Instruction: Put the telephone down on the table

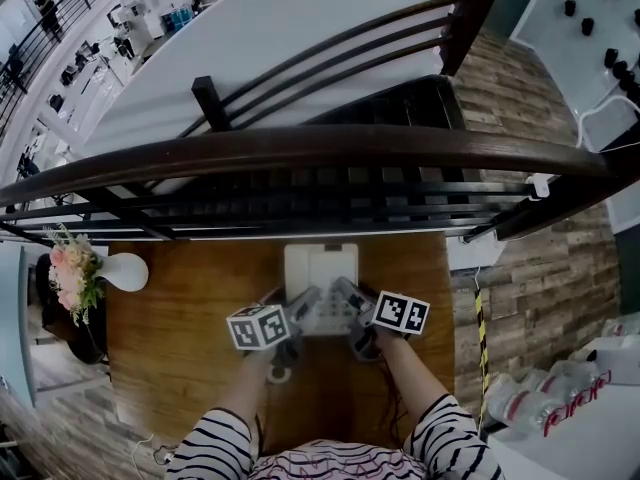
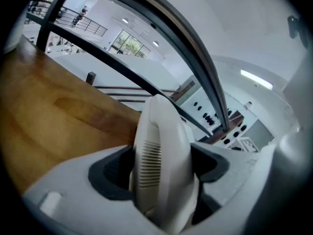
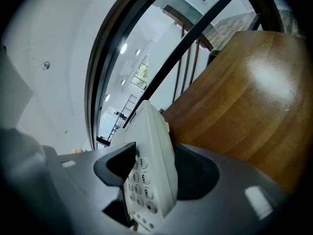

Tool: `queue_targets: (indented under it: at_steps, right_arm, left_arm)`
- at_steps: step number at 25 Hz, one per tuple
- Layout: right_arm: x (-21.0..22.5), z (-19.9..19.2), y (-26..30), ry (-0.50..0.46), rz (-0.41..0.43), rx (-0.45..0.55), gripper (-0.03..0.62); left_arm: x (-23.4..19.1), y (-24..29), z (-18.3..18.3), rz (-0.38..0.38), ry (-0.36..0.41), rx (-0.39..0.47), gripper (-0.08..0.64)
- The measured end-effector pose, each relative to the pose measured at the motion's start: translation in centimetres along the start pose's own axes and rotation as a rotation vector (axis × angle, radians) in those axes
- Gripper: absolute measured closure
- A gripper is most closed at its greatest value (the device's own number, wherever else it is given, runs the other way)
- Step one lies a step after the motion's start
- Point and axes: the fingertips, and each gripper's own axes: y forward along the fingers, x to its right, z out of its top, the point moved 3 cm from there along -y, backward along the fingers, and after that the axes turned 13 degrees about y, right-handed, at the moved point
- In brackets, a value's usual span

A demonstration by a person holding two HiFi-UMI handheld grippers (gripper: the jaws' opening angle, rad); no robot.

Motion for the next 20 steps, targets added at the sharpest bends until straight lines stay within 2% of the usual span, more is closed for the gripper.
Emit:
queue_targets:
  at_steps: [10, 14, 20]
  right_arm:
    - [-0.3, -0.2, -0.3, -0.008, -0.020, 0.012, 0.347]
    - [-0.5, -0.6, -0.8, -0.005, -0.031, 0.025, 0.308]
    - [-0.7, -1.3, -2.5, -0.047, -0.058, 0.047, 0.302]
  left_arm:
    - [0.2, -0.2, -0.1, -0.018, 0.019, 0.003, 0.190]
    - [0.4, -0.7, -0.1, -0.021, 0.026, 0.013, 0.189]
    - [0.5, -2.4, -0.1, -0.001, 0.052, 0.038, 0.145]
